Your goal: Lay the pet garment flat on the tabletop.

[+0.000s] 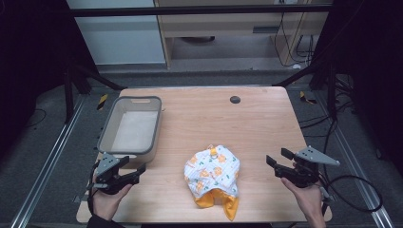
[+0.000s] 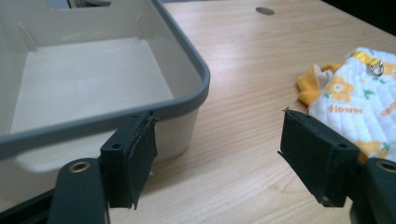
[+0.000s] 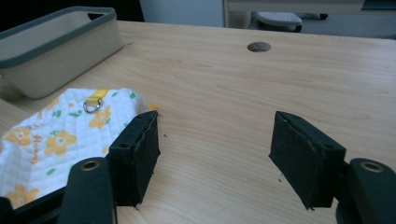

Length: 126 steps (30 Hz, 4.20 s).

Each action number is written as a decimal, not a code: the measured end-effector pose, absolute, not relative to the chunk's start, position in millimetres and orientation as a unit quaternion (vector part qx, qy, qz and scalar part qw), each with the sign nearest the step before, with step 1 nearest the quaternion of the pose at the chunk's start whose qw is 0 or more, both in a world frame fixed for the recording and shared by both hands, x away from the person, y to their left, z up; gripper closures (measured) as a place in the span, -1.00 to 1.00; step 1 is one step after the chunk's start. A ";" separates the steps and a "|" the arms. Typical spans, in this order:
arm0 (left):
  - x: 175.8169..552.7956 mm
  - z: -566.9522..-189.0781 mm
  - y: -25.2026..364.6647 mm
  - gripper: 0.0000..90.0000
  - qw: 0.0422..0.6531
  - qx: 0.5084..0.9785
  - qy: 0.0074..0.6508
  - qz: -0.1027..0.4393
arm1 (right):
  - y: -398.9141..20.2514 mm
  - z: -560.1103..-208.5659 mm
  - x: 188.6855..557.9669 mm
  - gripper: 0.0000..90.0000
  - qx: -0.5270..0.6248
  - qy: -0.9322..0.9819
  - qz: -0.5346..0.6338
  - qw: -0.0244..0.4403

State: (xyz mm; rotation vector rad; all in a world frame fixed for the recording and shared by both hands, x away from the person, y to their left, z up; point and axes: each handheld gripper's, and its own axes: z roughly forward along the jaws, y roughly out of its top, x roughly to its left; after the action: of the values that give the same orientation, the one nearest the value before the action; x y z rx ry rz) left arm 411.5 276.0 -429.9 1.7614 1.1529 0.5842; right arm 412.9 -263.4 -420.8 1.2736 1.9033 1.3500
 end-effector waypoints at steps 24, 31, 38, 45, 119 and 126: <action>442.9 -404.5 229.2 -0.30 0.471 0.737 0.426 0.232 | -230.9 -389.1 441.1 -0.28 0.424 0.718 0.503 0.228; 454.6 -405.1 211.4 -0.30 0.464 0.749 0.418 0.223 | -213.5 -385.8 452.4 -0.26 0.413 0.729 0.497 0.225; 461.3 -411.3 193.4 -0.29 0.458 0.762 0.407 0.210 | -195.5 -393.0 463.1 -0.22 0.404 0.746 0.484 0.212; 466.0 -424.1 180.4 -0.23 0.449 0.774 0.401 0.194 | -186.8 -412.5 469.1 -0.18 0.412 0.755 0.469 0.200; 488.4 -362.2 118.3 0.98 0.476 0.770 0.340 0.255 | -149.6 -389.2 482.2 0.83 0.383 0.684 0.561 0.265; 515.9 -391.3 125.5 0.16 0.473 0.743 0.413 0.234 | -150.7 -408.7 515.7 0.40 0.447 0.694 0.485 0.288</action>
State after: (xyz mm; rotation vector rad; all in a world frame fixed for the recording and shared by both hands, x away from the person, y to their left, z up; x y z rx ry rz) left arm 515.9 125.5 -391.3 1.8175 1.0103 0.5729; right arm 515.7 -150.7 -408.7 1.1943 1.8536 1.2962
